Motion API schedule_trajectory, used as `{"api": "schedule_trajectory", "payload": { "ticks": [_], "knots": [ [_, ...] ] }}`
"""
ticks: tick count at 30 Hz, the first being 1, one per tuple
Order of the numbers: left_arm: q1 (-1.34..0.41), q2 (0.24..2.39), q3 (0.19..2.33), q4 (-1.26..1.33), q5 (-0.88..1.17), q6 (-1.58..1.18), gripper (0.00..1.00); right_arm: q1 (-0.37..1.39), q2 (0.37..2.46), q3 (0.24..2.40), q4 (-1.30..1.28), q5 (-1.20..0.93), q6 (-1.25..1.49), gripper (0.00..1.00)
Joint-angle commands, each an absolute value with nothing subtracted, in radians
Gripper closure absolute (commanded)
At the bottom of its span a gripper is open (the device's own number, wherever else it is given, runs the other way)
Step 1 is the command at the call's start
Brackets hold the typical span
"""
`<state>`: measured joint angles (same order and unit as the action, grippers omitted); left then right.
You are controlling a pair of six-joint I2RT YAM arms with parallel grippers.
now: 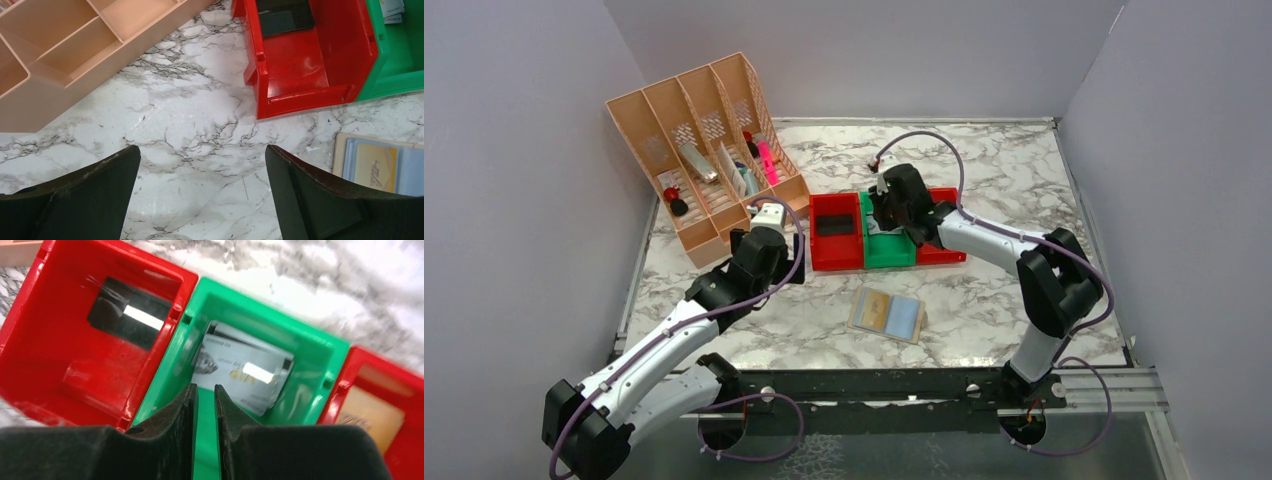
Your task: Take the credit cards out of the card holder
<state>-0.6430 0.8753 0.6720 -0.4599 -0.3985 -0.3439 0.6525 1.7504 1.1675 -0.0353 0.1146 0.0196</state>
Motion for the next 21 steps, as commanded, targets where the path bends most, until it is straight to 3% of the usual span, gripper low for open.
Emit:
{"api": "schedule_trajectory", "payload": {
  "ticks": [1, 21],
  "knots": [
    [-0.638, 0.879, 0.7, -0.471, -0.408, -0.351, 0.01, 0.647, 1.783, 1.177, -0.214, 0.077, 0.34, 0.78],
    [-0.635, 0.881, 0.7, -0.471, -0.406, -0.353, 0.01, 0.647, 1.955, 1.235, -0.171, 0.165, 0.467, 0.85]
  ]
}}
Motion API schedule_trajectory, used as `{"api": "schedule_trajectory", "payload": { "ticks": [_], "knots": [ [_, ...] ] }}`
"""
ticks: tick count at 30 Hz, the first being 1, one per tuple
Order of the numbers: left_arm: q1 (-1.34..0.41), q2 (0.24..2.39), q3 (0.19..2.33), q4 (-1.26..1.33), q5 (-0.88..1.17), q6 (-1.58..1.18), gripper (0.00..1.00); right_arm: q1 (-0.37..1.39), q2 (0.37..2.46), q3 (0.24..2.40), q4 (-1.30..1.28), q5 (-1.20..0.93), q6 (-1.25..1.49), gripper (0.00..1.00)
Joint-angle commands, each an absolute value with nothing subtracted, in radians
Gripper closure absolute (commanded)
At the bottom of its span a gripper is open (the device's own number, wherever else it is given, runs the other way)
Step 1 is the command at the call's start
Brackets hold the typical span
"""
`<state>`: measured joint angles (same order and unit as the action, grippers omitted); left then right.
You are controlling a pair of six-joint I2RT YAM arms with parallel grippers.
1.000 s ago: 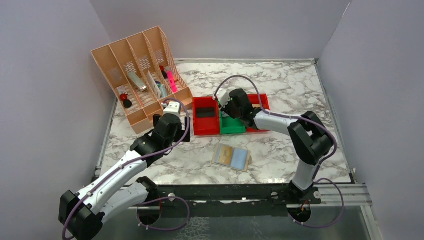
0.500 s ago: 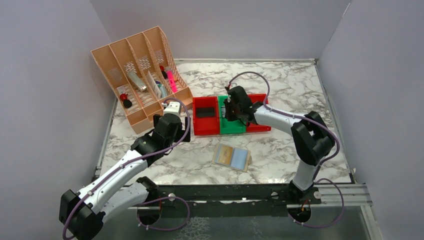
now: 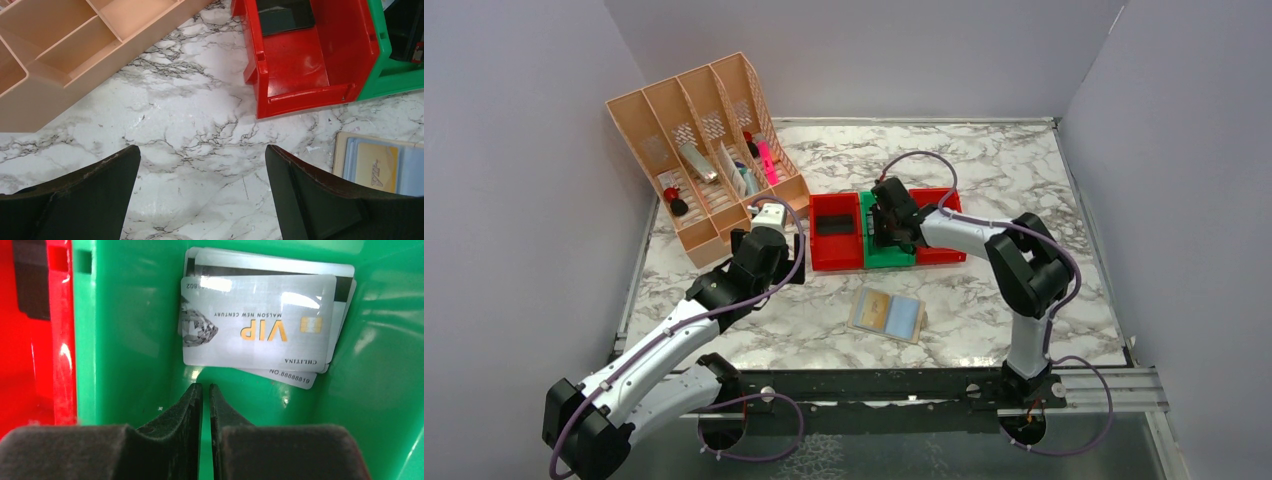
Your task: Take the credit cards out of the card holder
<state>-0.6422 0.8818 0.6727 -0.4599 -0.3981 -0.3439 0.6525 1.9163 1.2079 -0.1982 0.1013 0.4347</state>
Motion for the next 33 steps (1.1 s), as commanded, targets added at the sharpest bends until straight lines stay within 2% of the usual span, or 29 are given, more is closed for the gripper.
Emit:
{"api": "schedule_trajectory", "payload": {
  "ticks": [1, 10, 24, 29, 33],
  "knots": [
    [-0.635, 0.882, 0.7, -0.471, -0.405, -0.353, 0.01, 0.647, 1.965, 1.24, -0.165, 0.174, 0.47, 0.85],
    [-0.634, 0.891, 0.702, -0.472, -0.403, -0.353, 0.01, 0.647, 2.006, 1.266, -0.114, 0.286, 0.487, 0.85],
    [-0.629, 0.905, 0.704, -0.472, -0.389, -0.353, 0.01, 0.647, 1.963, 1.22, -0.167, 0.358, 0.482, 0.7],
    [-0.629, 0.903, 0.703, -0.472, -0.382, -0.351, 0.01, 0.647, 1.87, 1.187, -0.11, 0.185, 0.429, 0.68],
    [-0.627, 0.904, 0.703, -0.472, -0.376, -0.351, 0.01, 0.647, 1.767, 1.203, -0.159, 0.069, 0.41, 0.66]
  ]
}}
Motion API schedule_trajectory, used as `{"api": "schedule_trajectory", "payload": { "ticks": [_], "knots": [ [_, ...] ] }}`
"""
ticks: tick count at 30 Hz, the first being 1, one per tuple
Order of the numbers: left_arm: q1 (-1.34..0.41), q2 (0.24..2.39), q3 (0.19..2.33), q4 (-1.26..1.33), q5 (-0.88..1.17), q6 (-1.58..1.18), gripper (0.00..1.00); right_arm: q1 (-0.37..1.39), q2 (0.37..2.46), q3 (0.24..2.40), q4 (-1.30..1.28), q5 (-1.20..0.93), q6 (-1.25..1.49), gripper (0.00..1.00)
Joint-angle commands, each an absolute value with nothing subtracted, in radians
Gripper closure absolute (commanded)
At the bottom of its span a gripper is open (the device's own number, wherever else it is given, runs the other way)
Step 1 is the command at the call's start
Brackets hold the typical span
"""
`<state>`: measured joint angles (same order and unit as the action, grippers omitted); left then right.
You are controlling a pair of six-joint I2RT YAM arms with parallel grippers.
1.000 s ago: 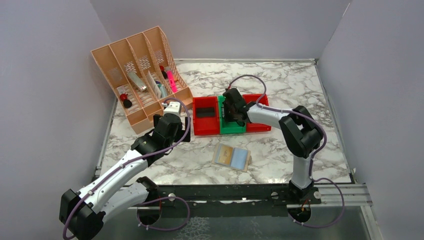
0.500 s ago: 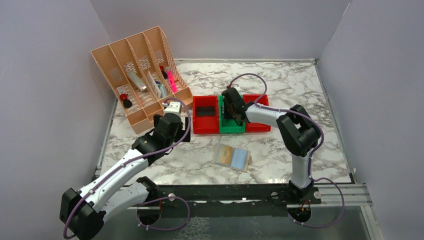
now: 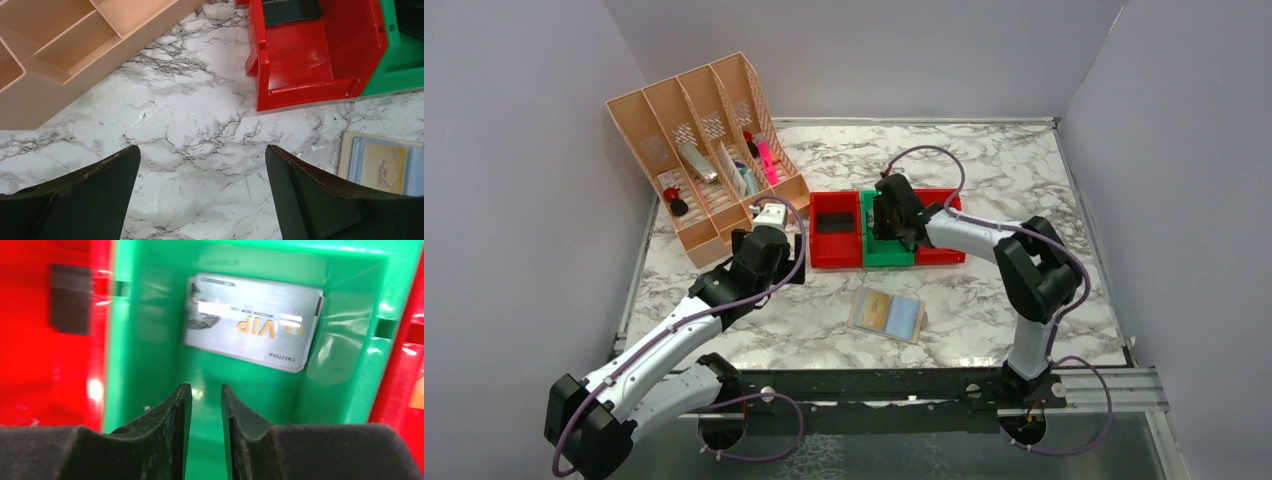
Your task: Take the credit cards out of the card holder
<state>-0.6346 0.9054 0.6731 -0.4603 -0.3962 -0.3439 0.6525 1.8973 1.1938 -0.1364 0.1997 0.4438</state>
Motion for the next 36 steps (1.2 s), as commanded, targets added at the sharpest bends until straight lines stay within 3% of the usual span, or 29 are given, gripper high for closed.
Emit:
{"api": "schedule_trajectory", "payload": {
  "ticks": [1, 9, 12, 18, 20, 26, 36],
  "knots": [
    [-0.627, 0.904, 0.704, -0.472, -0.368, -0.347, 0.01, 0.647, 1.737, 1.192, -0.165, 0.056, 0.408, 0.65],
    [-0.624, 0.92, 0.718, -0.473, -0.276, -0.32, 0.01, 0.647, 1.429, 0.916, -0.095, -0.178, 0.485, 0.62],
    [-0.622, 0.915, 0.725, -0.473, -0.246, -0.327, 0.01, 0.647, 1.311, 0.753, 0.012, -0.318, 0.581, 0.5],
    [-0.62, 0.903, 0.693, -0.393, -0.128, -0.383, 0.01, 0.648, 1.197, 0.526, 0.161, -0.492, 0.787, 0.51],
    [-0.62, 0.915, 0.659, -0.302, -0.013, -0.422, 0.03, 0.649, 1.185, 0.467, 0.196, -0.512, 0.818, 0.52],
    [-0.627, 1.04, 0.659, -0.165, 0.246, -0.49, 0.21, 0.649, 1.245, 0.412, 0.182, -0.492, 0.872, 0.54],
    [-0.726, 1.226, 0.687, -0.09, 0.293, -0.486, 0.36, 0.648, 1.412, 0.396, 0.285, -0.491, 0.909, 0.66]
  ]
}}
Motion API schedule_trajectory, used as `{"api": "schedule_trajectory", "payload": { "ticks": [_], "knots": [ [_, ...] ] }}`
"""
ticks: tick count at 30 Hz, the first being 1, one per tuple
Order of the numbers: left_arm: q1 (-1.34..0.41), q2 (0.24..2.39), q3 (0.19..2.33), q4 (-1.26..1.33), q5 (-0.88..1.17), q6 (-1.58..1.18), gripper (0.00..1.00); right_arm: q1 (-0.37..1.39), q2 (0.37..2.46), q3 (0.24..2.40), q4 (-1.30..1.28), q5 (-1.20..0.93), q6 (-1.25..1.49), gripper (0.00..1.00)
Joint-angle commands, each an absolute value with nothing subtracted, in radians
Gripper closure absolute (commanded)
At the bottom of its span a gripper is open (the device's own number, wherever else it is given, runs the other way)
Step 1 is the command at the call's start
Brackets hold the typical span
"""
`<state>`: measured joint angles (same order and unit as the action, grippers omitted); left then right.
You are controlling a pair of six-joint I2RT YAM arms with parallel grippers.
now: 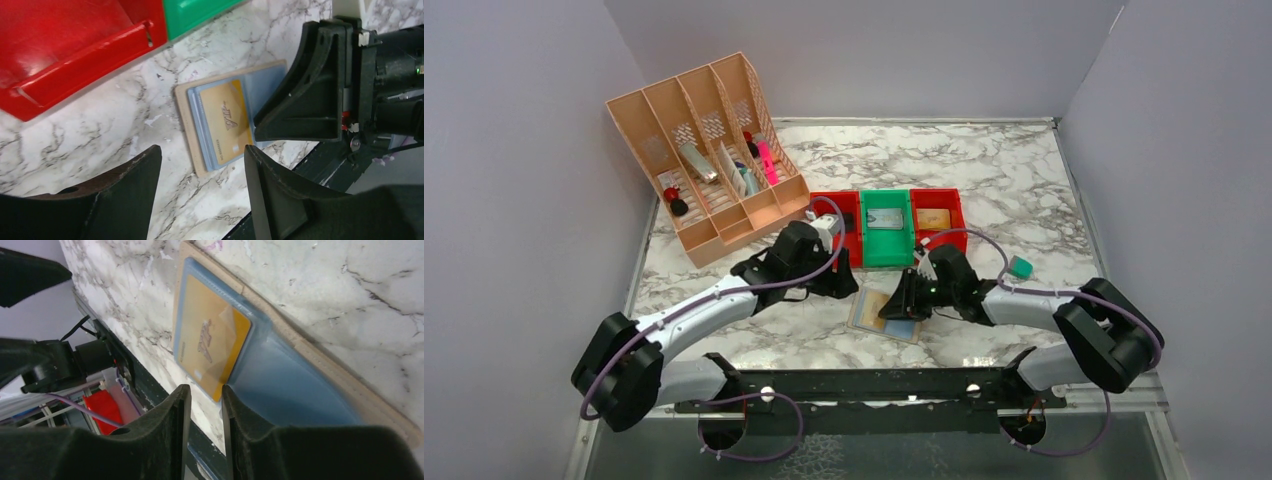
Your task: Take the credit cards out of the card holder
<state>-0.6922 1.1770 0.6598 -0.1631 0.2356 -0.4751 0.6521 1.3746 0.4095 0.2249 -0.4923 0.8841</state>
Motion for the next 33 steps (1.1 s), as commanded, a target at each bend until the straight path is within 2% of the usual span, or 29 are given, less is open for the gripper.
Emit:
{"api": "schedule_trajectory", "payload": {
  "ticks": [1, 10, 17, 23, 28, 33],
  "knots": [
    [-0.737, 1.247, 0.689, -0.083, 0.297, -0.485, 0.36, 0.648, 1.421, 0.396, 0.276, -0.472, 0.91, 0.68],
    [-0.82, 1.416, 0.713, -0.027, 0.298, -0.48, 0.58, 0.649, 1.439, 0.358, 0.243, -0.338, 0.927, 0.74],
    [-0.851, 1.488, 0.71, 0.038, 0.302, -0.495, 0.63, 0.648, 1.475, 0.359, 0.265, -0.324, 0.947, 0.76],
    [-0.853, 1.525, 0.699, 0.066, 0.293, -0.517, 0.74, 0.647, 1.484, 0.36, 0.292, -0.324, 0.977, 0.79],
    [-0.854, 1.554, 0.682, 0.066, 0.29, -0.532, 0.86, 0.647, 1.488, 0.383, 0.273, -0.316, 0.977, 0.77],
    [-0.855, 1.559, 0.663, 0.067, 0.29, -0.534, 0.89, 0.647, 1.504, 0.391, 0.295, -0.335, 1.008, 0.73]
  ]
}}
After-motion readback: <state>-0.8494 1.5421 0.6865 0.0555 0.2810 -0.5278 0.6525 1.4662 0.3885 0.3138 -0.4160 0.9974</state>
